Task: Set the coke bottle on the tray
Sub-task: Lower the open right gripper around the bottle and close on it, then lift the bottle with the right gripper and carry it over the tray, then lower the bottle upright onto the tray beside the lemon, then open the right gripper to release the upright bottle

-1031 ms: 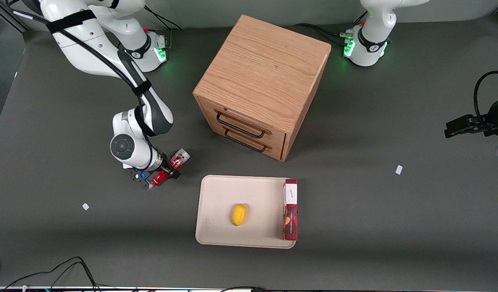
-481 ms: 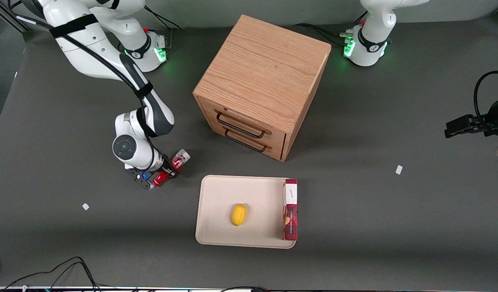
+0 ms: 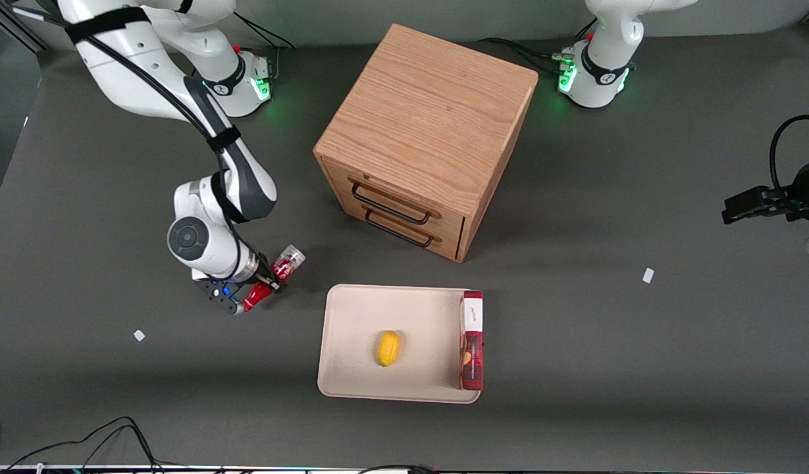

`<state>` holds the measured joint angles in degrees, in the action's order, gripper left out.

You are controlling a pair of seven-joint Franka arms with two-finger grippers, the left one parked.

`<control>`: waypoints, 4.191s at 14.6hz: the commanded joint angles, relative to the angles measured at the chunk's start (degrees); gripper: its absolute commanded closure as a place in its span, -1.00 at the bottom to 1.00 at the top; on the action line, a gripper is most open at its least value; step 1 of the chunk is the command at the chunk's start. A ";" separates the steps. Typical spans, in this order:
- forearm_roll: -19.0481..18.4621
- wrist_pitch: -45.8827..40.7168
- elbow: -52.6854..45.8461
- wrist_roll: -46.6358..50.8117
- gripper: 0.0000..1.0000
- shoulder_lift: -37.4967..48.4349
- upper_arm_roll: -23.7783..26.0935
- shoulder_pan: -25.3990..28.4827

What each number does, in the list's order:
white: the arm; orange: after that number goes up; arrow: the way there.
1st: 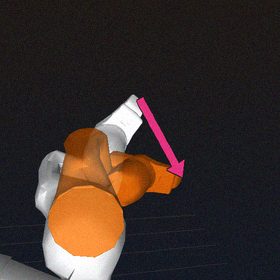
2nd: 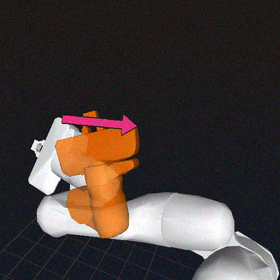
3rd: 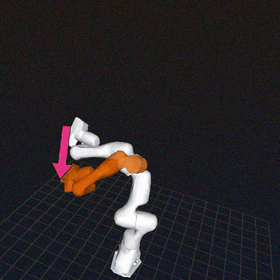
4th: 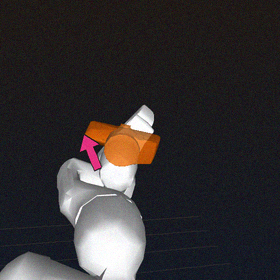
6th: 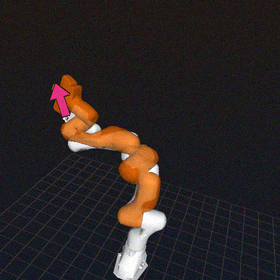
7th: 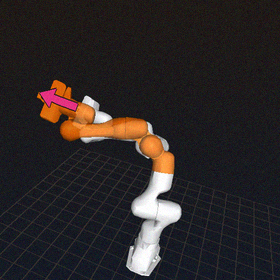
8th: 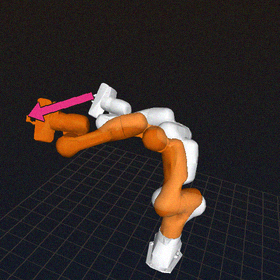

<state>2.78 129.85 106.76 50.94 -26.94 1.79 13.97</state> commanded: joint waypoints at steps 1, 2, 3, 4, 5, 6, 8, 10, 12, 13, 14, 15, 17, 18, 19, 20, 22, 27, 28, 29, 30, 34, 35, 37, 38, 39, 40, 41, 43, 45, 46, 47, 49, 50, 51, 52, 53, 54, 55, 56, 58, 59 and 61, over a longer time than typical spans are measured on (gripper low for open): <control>-0.05 -12.81 -9.34 -7.14 1.00 2.34 0.24 -0.96; -0.14 -17.56 -13.82 -11.53 1.00 1.99 0.15 -1.05; -0.32 -21.52 -18.13 -16.53 1.00 1.20 -0.20 -1.05; -1.80 -24.26 -21.91 -21.45 1.00 0.24 -0.20 -0.96; -3.64 -26.38 -25.60 -24.37 1.00 -0.99 -0.12 -0.96; -4.44 -28.22 -28.77 -24.92 1.00 -2.31 -0.12 -0.87; -4.63 -29.65 -35.36 -25.10 1.00 -6.08 0.41 -0.09; -4.62 -29.30 -41.43 -26.41 1.00 -10.39 3.38 0.53; -4.62 -28.60 -49.15 -30.53 1.00 -16.09 4.37 1.67; -4.71 -27.38 -50.93 -34.03 1.00 -18.04 4.37 2.63; -4.71 -24.93 -50.95 -37.11 1.00 -19.01 4.28 2.99; -4.80 -22.82 -50.87 -37.67 1.00 -20.24 4.11 3.78; -4.89 -17.21 -50.95 -37.85 1.00 -23.40 3.66 5.10; -4.89 -12.99 -50.87 -37.76 1.00 -24.98 3.66 5.10; -4.80 -9.99 -50.95 -37.59 1.00 -26.13 3.75 5.10; -4.80 -7.70 -50.87 -37.50 1.00 -27.10 3.75 5.10; -4.54 -5.40 -50.86 -35.75 1.00 -29.20 3.84 5.19; -4.45 0.65 -50.51 -29.07 0.56 -33.95 3.93 6.24; -4.45 2.33 -50.51 -28.28 0.45 -34.66 3.93 6.42; -4.36 3.21 -50.51 -28.18 0.34 -35.10 3.93 6.51; -4.36 3.57 -50.51 -28.18 0.29 -35.28 3.93 6.51; -4.36 3.75 -50.43 -28.27 0.19 -35.98 3.93 6.51; -4.45 3.92 -50.43 -28.27 0.05 -36.42 3.93 6.42; -4.45 5.67 -49.99 -28.36 -0.02 -36.86 3.93 6.51; -4.45 6.99 -49.03 -28.27 -0.23 -36.86 3.93 6.51; -4.45 8.31 -48.41 -28.36 -0.39 -36.86 3.93 6.25; -4.54 8.75 -48.32 -28.53 -0.48 -36.86 3.84 6.25; -4.54 8.85 -48.23 -28.45 -0.91 -36.86 3.84 6.25; -4.71 8.85 -48.23 -28.44 -1.00 -36.86 3.84 6.51; -4.80 8.85 -48.31 -28.36 -1.00 -36.78 3.75 6.51; -4.80 8.85 -48.23 -28.36 -1.00 -36.51 3.75 6.51; -4.80 8.76 -48.31 -28.36 -1.00 -36.25 3.75 6.51; -4.80 8.76 -48.32 -28.27 -1.00 -35.81 3.75 6.51; -4.80 8.58 -48.23 -28.27 -1.00 -35.20 3.75 6.51; -4.89 8.15 -47.27 -28.36 -1.00 -34.06 3.66 5.99; -4.80 8.23 -43.52 -28.53 -1.00 -31.70 3.66 5.20; -4.80 8.23 -39.04 -28.97 -1.00 -28.11 3.66 4.06; -4.80 8.23 -34.82 -29.41 -1.00 -24.68 3.66 3.27; -4.89 8.14 -30.95 -29.50 -1.00 -21.43 3.66 2.82; -4.89 8.14 -26.65 -29.50 -1.00 -18.09 3.66 2.30; -4.89 8.32 -18.65 -29.50 -1.00 -12.54 3.58 1.07; -4.89 8.32 -14.69 -30.11 -1.00 -9.56 3.66 -0.07; -4.80 8.41 -5.39 -32.47 -1.00 -1.66 3.75 -2.71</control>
<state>-1.02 137.25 86.88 20.66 -39.95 5.24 13.91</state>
